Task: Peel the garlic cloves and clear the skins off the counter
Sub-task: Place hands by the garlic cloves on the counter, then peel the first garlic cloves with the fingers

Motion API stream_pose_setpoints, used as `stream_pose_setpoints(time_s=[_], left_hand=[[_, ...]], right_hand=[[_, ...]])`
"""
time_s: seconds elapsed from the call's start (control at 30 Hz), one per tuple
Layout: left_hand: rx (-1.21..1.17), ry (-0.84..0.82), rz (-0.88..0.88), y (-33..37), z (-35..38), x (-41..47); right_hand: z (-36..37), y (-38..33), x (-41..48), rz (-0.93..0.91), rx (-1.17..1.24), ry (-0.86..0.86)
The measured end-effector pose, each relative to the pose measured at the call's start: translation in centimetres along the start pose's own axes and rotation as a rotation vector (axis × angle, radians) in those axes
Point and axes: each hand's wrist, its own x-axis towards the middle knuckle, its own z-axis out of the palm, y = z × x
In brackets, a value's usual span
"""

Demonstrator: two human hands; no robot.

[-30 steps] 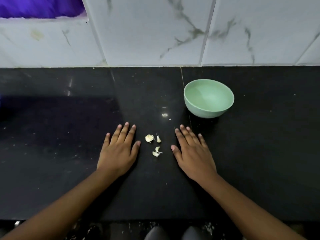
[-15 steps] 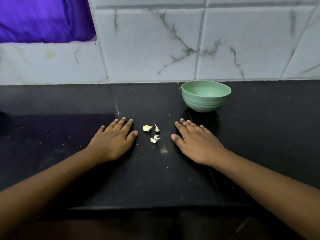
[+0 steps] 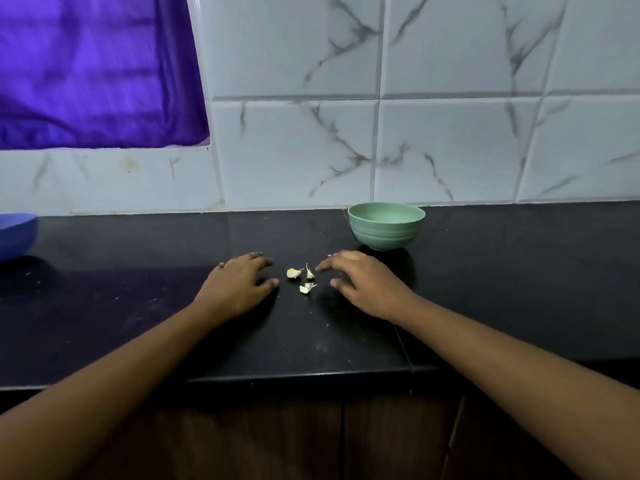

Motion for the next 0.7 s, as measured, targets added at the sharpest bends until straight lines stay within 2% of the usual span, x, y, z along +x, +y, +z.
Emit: stream_pose_setpoints(time_s=[0.1,0.2,0.27,0.37,0.47,0.57,0.7], left_hand=[[-0.041,0.160,0.122,0.0,-0.5,0.4],[-0.067,0.041,0.194,-0.7,-1.1,2.4],[-0.070,-0.054,0.327,-1.0,-1.4,3.9],[-0.177,-0.045,0.480,-0.6,-1.8,5.2],[-0.252,0.002,0.595,0.1,-2.1,5.2],[-0.232,-0.058,0.693,0.2,-1.9,4.5],[-0.188,-0.122,0.663,0.2,-1.4,4.1]], right_hand=[[0.0,0.3,1.7,-0.105,0.090,-0.091],[-0.2,0.6,3.7,-0.187,0.100,-0.200],[-0.4,0.8,4.8,-0.239,0.090,-0.254],[-0.9,1.1,5.6,-0.279,0.068,-0.287],[-2.2,2.2,5.4,-0.213,0.057,-0.258],[-4.1,3.3,5.0,-0.061,0.113,-0.242],[-4.2,3.2,4.8,-0.009,0.132,-0.318]])
